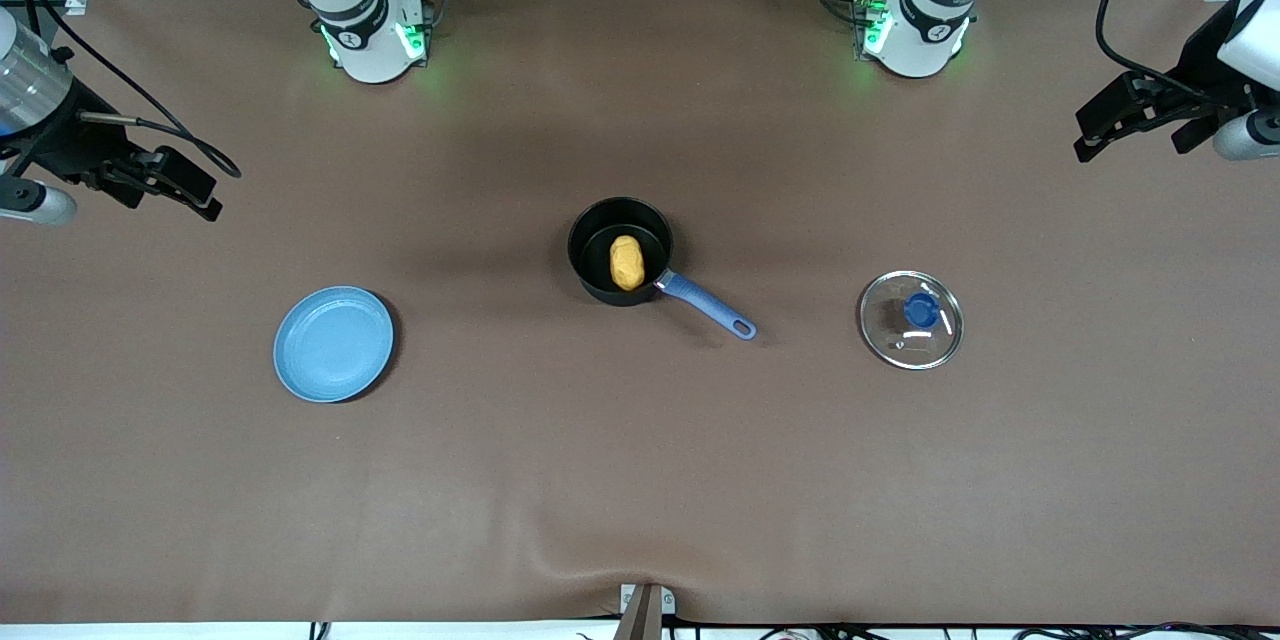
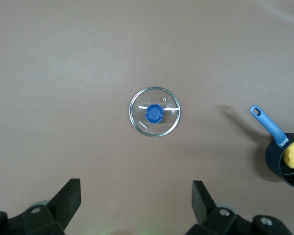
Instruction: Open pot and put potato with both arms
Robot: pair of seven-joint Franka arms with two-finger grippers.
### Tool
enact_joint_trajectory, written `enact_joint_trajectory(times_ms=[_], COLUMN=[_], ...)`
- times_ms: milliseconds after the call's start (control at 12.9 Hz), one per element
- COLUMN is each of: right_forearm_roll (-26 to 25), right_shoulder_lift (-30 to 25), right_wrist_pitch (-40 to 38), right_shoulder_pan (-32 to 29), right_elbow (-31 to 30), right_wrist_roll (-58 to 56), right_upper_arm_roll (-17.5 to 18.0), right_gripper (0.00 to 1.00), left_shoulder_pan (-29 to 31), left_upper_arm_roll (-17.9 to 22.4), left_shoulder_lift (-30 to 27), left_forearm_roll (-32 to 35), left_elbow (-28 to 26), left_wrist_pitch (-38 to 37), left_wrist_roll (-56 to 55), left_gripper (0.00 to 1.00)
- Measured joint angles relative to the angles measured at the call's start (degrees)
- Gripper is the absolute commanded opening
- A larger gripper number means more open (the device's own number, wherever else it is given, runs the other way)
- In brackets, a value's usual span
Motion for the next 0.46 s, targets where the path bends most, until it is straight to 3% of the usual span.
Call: enact_joint_trajectory(times_ms=[464], right_forearm_roll=[0.0], right_shoulder_lift=[0.3], right_wrist_pitch=[0.0], right_shoulder_pan=[0.0], right_elbow=[0.0], right_wrist_roll=[0.0], right_upper_arm_roll=[1.0], right_gripper=[1.0], left_shoulder_pan=[-0.1], left_upper_arm_roll=[0.9], left_shoulder_lift=[-0.6], left_forearm_roll=[0.0], left_elbow=[-0.7], left_wrist_pitch=[-0.6], left_wrist_roll=[0.0], left_gripper=[1.0])
